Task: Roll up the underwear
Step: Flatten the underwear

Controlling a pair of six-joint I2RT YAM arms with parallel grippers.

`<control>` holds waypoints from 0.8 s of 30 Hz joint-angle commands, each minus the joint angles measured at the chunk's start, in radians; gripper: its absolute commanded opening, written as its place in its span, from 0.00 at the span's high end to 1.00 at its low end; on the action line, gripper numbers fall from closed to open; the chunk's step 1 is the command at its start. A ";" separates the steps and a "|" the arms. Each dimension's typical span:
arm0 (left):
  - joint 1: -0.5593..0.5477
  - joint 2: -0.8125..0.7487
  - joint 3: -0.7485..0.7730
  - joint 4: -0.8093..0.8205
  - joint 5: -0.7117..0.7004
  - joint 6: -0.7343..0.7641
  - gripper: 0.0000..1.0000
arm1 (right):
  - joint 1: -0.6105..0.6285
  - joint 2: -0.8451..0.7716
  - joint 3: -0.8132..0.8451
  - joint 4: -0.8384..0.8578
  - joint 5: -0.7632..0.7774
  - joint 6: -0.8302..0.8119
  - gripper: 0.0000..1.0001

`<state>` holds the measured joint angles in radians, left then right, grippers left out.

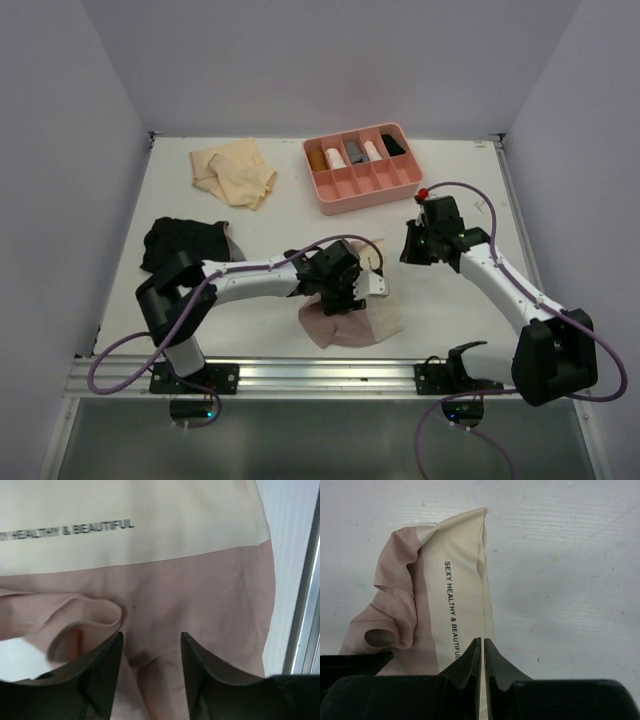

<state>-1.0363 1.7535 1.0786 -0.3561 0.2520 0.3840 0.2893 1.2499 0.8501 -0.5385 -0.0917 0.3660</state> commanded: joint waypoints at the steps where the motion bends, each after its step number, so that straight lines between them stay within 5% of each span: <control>1: 0.036 -0.205 -0.012 0.063 -0.053 -0.005 0.43 | 0.002 0.000 0.001 -0.014 -0.062 -0.039 0.90; 5: 0.171 -0.305 0.001 0.062 -0.008 -0.040 0.40 | 0.002 0.040 0.012 0.009 -0.088 -0.053 0.90; 10: 0.284 -0.237 0.012 -0.030 0.088 0.041 0.42 | 0.004 0.111 0.032 0.043 -0.135 -0.064 0.89; 16: 0.289 -0.128 0.029 -0.057 0.260 0.110 0.43 | 0.004 0.184 0.046 0.083 -0.167 -0.073 0.87; 24: 0.294 -0.048 0.047 -0.007 0.311 0.174 0.43 | 0.002 0.258 0.050 0.149 -0.206 -0.081 0.86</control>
<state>-0.7425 1.6806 1.0931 -0.3977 0.4969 0.5022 0.2897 1.4902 0.8551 -0.4461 -0.2577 0.3054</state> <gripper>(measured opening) 0.573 0.139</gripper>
